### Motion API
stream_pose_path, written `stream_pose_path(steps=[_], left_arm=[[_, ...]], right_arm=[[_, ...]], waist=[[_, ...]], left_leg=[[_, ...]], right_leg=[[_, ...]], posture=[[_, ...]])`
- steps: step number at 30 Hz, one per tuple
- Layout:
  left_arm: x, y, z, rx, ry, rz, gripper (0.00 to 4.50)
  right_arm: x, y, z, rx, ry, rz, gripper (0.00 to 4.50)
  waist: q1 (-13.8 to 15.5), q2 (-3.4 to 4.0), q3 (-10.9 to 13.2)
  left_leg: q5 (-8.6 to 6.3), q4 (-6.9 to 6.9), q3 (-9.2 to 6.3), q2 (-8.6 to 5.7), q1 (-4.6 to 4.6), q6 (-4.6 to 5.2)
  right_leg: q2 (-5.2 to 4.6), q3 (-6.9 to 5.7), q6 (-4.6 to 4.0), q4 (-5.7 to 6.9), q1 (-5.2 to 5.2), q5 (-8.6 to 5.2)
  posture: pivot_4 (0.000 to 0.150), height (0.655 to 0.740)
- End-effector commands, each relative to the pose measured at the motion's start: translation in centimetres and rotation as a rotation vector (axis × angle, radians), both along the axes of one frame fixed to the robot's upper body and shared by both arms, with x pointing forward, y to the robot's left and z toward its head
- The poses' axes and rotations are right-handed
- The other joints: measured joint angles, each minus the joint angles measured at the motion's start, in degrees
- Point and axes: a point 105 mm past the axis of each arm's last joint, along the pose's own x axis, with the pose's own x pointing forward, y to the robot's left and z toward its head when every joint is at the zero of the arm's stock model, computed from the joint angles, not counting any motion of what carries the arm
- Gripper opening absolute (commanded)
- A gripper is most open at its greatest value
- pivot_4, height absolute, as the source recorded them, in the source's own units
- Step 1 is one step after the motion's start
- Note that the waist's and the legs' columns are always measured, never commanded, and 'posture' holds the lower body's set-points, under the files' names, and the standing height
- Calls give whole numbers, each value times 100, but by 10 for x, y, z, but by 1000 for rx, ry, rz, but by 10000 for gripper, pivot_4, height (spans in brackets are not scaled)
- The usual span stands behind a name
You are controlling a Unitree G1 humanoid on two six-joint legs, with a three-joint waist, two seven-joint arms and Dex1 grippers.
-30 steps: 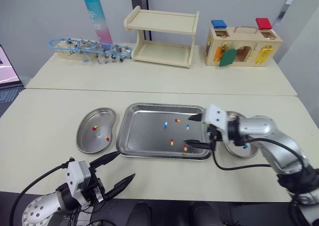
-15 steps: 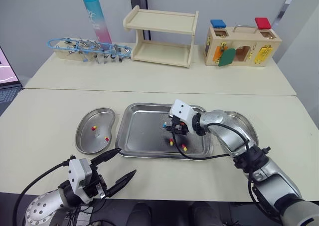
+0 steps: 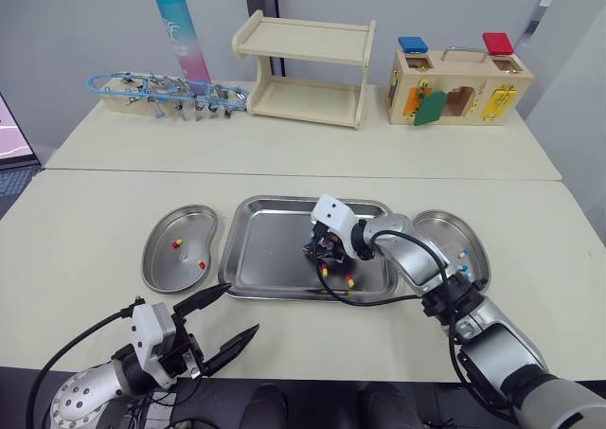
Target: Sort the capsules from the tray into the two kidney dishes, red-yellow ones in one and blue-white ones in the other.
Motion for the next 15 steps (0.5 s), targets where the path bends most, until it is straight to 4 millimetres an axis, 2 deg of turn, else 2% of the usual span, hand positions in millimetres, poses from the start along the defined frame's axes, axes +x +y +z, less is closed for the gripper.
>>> stream_pose_path(steps=[1, 11, 15], left_arm=[[-2, -2, 4, 12, -24, -14, 45000], [-4, -4, 2, 12, -18, -14, 45000], [-3, -5, 2, 10, -18, -17, 45000]], right_arm=[[4, 3, 6, -12, -43, 26, 27757], [5, -7, -7, -58, -44, 83, 27757], [4, -10, -15, -56, 9, 85, 27757]], waist=[[-9, 0, 0], [-13, 1, -1], [-13, 1, -2]], left_leg=[[0, 0, 1, 0, 0, 0], [0, -1, 1, 0, 2, 0], [0, -1, 1, 0, 3, 0]], right_leg=[[0, 1, 0, 0, 0, 0], [0, 1, 0, 0, 1, 0], [0, 1, 0, 0, 2, 0]], posture=[[1500, 7400], [1500, 7400], [1500, 7400]])
